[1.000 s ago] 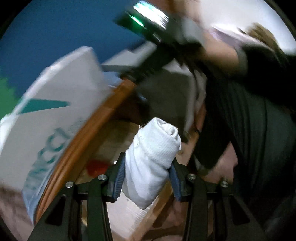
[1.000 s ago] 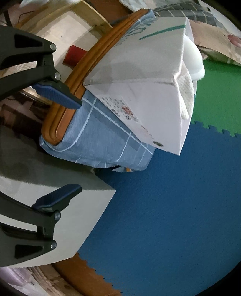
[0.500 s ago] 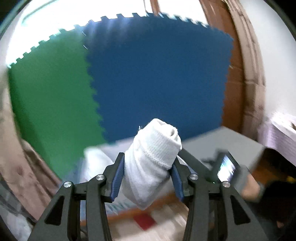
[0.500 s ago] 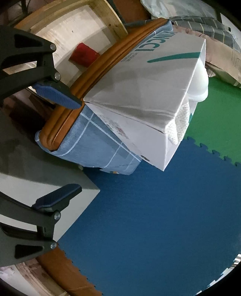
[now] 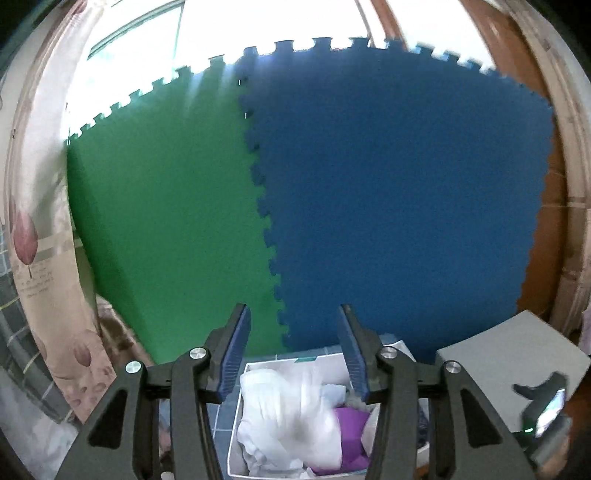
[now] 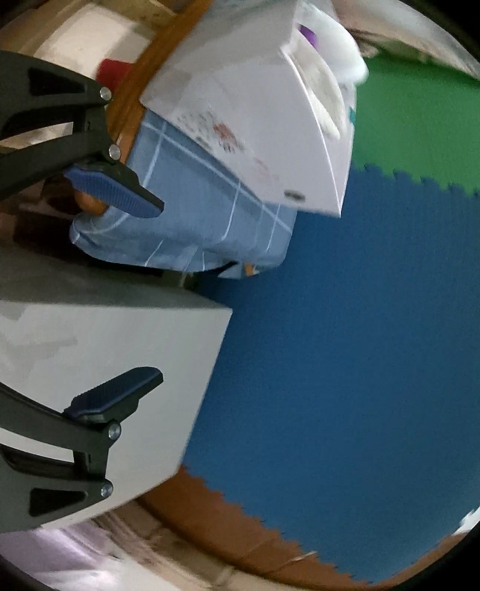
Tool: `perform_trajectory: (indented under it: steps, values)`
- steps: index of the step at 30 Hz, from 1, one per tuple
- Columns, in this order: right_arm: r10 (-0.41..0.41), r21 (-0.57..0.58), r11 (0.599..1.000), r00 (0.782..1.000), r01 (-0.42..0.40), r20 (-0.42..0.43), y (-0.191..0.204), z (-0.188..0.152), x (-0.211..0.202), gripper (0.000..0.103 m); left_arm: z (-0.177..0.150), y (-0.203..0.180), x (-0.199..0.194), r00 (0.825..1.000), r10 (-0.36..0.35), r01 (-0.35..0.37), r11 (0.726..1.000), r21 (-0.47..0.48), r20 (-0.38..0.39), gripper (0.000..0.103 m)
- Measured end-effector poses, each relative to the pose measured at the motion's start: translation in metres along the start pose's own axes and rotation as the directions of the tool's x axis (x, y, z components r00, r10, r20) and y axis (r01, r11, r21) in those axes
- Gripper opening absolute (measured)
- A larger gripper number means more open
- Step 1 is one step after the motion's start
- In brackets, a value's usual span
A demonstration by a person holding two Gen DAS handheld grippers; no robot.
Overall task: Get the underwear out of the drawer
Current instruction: 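Open the left gripper to drop the white sock into the box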
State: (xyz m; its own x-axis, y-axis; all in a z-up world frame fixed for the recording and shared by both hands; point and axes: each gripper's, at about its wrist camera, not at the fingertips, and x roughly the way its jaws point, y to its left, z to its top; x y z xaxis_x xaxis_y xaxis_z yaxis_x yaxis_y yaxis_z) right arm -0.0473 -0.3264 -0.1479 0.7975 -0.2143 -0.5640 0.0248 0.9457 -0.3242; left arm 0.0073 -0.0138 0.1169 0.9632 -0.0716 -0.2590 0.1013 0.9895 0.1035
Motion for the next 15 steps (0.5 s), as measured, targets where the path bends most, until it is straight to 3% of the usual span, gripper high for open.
perform_trajectory:
  steps: [5,6,8,11,13,14,15]
  values:
    - [0.011,0.076,0.997,1.000,-0.009,-0.018,-0.016,-0.002,0.004,0.085,-0.019,0.000,0.050,0.993,0.019,-0.024,0.999,-0.038,-0.120,0.026]
    - [0.010,0.077,0.997,1.000,-0.008,-0.021,-0.016,-0.002,0.006,0.085,-0.025,0.000,0.062,0.988,0.013,-0.019,0.999,-0.040,-0.152,0.027]
    - [0.011,0.070,0.998,1.000,-0.009,-0.027,-0.014,-0.002,0.009,0.085,-0.033,0.004,0.076,0.979,0.016,-0.026,0.999,-0.045,-0.205,0.031]
    - [0.010,0.060,0.998,1.000,-0.008,-0.023,-0.013,-0.003,0.005,0.085,-0.041,0.022,0.075,0.980,0.007,-0.027,0.995,-0.096,-0.200,0.042]
    - [0.015,0.062,0.998,1.000,-0.014,-0.020,-0.013,-0.003,0.005,0.085,-0.042,0.026,0.065,0.984,0.018,-0.030,0.997,-0.066,-0.180,0.041]
    - [0.026,0.065,0.998,0.999,-0.025,-0.023,-0.013,-0.003,0.006,0.085,-0.042,0.027,0.057,0.988,0.028,-0.034,0.999,-0.041,-0.155,0.045]
    - [0.034,0.064,0.997,0.999,-0.032,-0.026,-0.012,-0.003,0.007,0.085,-0.043,0.028,0.050,0.990,0.036,-0.040,0.999,-0.023,-0.138,0.055]
